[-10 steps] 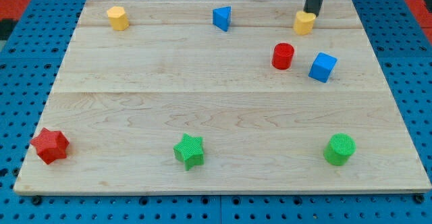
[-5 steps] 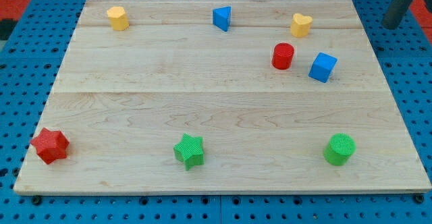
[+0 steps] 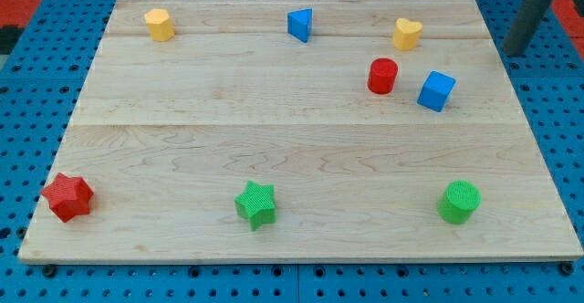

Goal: Place the green circle to the bottom of the yellow hexagon

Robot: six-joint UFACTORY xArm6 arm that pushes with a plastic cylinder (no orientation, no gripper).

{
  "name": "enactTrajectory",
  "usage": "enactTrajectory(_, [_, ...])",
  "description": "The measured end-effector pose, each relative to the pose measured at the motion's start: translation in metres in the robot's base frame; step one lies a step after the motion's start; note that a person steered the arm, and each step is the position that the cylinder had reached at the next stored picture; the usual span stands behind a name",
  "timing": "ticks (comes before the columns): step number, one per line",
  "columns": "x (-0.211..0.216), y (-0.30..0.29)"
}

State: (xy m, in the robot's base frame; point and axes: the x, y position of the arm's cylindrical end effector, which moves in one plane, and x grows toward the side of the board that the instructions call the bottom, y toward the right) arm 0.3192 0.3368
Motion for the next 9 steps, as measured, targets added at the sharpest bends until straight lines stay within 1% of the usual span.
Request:
enactTrajectory(1, [0.031, 0.009])
enactTrajectory(2, [0.141, -0.033])
enactTrajectory(3, [0.216, -0.021])
enactTrajectory(4, [0.212, -0.115])
enactTrajectory(5, [0.231, -0.115])
enactTrajectory(6, [0.248, -0.082])
enactTrajectory(7, [0.299, -0.146])
enactTrajectory(8, [0.269, -0.207])
enactTrajectory(9, [0.221, -0.276])
